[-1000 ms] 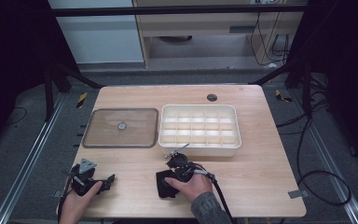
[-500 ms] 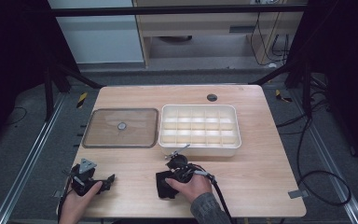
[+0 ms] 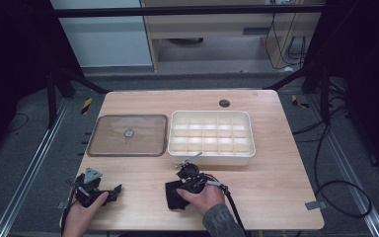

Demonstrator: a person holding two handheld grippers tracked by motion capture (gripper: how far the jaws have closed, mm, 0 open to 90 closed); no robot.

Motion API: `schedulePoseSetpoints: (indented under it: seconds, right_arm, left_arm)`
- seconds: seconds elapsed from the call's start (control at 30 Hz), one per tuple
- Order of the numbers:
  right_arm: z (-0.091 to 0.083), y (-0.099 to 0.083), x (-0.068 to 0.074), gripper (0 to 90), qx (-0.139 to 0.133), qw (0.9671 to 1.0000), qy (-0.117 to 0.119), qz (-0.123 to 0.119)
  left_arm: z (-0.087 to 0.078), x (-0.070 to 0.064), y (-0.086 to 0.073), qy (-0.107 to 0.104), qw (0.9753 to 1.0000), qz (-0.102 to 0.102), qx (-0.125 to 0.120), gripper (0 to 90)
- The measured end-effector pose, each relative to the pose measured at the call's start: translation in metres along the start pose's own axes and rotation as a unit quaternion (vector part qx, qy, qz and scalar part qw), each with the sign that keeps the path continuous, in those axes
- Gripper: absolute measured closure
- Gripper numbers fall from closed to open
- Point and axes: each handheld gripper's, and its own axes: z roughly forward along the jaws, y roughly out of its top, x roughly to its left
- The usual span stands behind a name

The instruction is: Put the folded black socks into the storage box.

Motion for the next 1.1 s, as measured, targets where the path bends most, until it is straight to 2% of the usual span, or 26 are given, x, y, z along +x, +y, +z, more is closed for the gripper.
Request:
schedulePoseSetpoints:
  seconds: [0.2, 0.4, 0.57, 0.7, 0.77, 0.97, 1.1]
  right_arm:
    - [-0.007, 0.0, 0.001, 64.3, -0.015, 0.9999, 0.006, -0.001]
    - [-0.03, 0.002, -0.001, 64.3, -0.039, 0.9992, -0.002, -0.004]
    - [-0.062, 0.007, -0.003, 64.3, -0.065, 0.9977, -0.019, -0.009]
    - [-0.095, 0.013, -0.006, 64.3, -0.085, 0.9953, -0.044, -0.016]
    - [-0.111, 0.017, -0.009, 64.2, -0.095, 0.9939, -0.055, -0.012]
    - [-0.154, 0.028, -0.026, 64.2, -0.129, 0.9875, -0.09, -0.008]
    - [-0.17, 0.03, -0.041, 64.2, -0.125, 0.9858, -0.112, 0.004]
  left_arm:
    - [0.0, 0.0, 0.0, 0.0, 1.0, 0.0, 0.0, 0.8]
    - [0.0, 0.0, 0.0, 0.0, 1.0, 0.0, 0.0, 0.8]
    - [0.0, 0.0, 0.0, -0.001, 1.0, 0.0, 0.0, 0.7]
    - [0.0, 0.0, 0.0, -0.001, 1.0, 0.001, 0.0, 0.7]
    - [0.0, 0.0, 0.0, -0.002, 1.0, 0.002, 0.0, 0.7]
    - [0.0, 0.001, 0.0, -0.002, 1.0, 0.005, 0.002, 0.6]
    - [-0.001, 0.0, -0.001, -0.005, 1.0, 0.004, 0.001, 0.5]
